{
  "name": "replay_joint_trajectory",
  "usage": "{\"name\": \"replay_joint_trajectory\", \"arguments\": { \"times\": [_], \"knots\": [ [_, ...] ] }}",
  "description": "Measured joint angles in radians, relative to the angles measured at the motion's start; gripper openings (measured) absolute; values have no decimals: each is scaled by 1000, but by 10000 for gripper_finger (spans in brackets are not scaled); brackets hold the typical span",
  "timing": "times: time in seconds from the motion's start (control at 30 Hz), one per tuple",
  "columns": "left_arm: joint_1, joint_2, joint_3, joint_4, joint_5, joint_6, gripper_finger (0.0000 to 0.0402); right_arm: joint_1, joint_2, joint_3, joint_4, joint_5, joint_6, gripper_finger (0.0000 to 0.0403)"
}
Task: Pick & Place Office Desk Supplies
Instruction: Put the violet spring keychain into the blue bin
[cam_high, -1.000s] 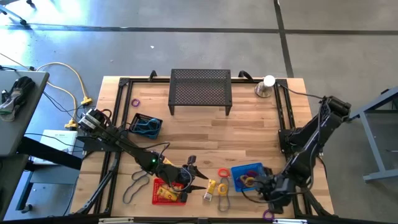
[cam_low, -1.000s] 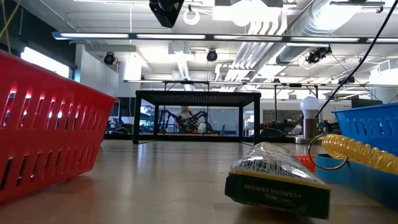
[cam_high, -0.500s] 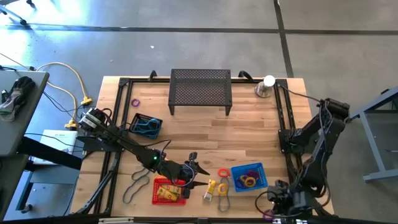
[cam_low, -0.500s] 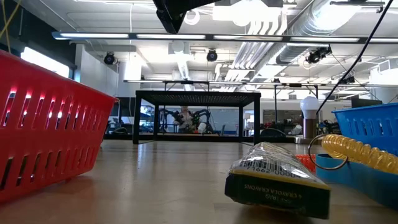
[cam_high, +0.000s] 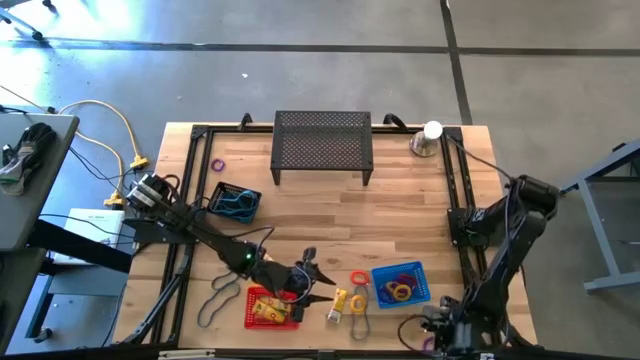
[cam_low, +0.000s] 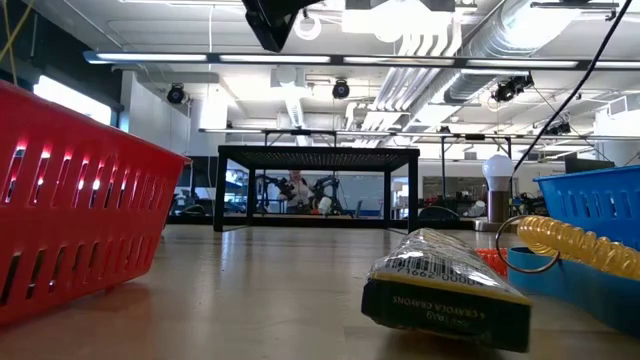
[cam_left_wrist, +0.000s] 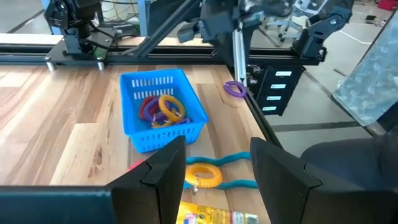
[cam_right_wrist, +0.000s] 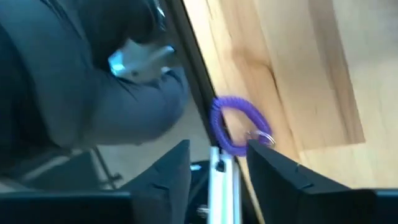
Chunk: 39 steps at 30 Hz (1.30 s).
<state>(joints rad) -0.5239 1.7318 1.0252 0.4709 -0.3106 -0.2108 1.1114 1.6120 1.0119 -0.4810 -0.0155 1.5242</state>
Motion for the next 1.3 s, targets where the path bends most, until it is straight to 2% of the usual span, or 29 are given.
{"name": "replay_joint_trajectory", "arguments": {
  "times": [0.1, 0.23, 0.47, 0.6, 0.83, 1.1, 1.3],
  "knots": [
    [-5, 0, 0, 0, 0, 0, 173, 13, 42, 0, -1, -34, -38, 169],
    [-4, 0, 0, 0, 0, 0, 173, 27, 79, 0, 12, -22, -98, 175],
    [-3, 0, 0, 0, 0, 1, 173, 34, 134, 0, 18, -14, -205, 153],
    [-3, 0, 0, -1, 0, 1, 173, 34, 156, 0, 18, 30, -274, 136],
    [-3, 0, 0, -1, 0, 1, 173, 32, 162, 0, 23, 49, -331, 110],
    [-4, 0, 0, -25, 0, 1, 173, 44, 244, 7, 28, 51, -407, 103],
    [-3, 0, 0, -38, 0, 1, 173, 50, 251, 5, 34, 130, -451, 103]
  ]
}}
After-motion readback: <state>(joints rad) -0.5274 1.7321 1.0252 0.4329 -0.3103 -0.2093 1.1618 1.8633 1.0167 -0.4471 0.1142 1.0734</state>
